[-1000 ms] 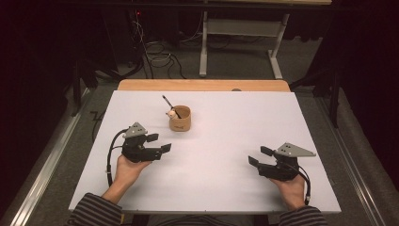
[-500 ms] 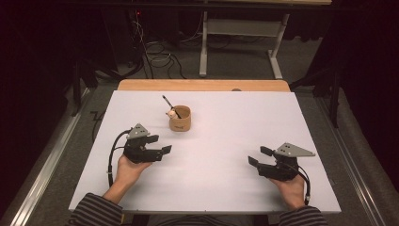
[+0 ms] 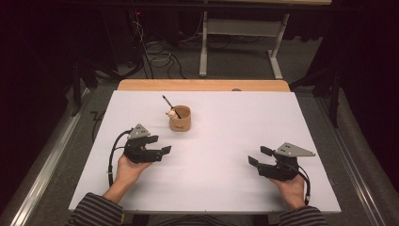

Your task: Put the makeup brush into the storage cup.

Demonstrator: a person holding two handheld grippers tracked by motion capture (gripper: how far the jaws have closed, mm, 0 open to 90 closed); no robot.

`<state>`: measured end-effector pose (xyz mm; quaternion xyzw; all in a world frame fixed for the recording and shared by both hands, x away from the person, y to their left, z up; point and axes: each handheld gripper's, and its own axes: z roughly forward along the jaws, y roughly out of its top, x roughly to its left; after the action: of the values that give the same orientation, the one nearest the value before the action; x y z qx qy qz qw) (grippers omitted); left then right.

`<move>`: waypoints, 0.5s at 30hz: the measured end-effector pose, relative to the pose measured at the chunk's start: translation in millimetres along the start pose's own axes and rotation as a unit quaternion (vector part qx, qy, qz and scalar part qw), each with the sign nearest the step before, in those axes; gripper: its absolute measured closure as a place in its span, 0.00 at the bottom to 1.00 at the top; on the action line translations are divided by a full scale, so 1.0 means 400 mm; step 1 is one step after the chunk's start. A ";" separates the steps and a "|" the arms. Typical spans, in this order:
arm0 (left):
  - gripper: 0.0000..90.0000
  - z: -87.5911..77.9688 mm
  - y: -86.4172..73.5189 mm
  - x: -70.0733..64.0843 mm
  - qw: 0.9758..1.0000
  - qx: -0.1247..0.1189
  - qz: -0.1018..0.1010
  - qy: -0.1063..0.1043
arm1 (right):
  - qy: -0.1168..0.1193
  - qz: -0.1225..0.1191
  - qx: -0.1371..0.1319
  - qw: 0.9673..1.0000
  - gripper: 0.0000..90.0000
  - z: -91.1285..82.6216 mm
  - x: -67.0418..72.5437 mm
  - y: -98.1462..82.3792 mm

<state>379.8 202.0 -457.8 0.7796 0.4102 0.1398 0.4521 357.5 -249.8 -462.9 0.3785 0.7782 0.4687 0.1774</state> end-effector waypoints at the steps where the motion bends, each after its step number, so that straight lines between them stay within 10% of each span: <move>1: 0.34 0.000 0.000 0.000 1.000 -0.001 -0.001 0.000 | 0.000 0.000 0.000 1.000 0.39 0.000 0.000 0.000; 15: 0.34 -0.004 0.000 0.001 1.000 -0.008 -0.002 0.001 | 0.000 0.001 -0.001 1.000 0.39 0.000 -0.001 0.000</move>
<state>379.2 203.2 -457.0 0.7749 0.4111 0.1429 0.4585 357.9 -250.1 -462.9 0.3788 0.7773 0.4700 0.1774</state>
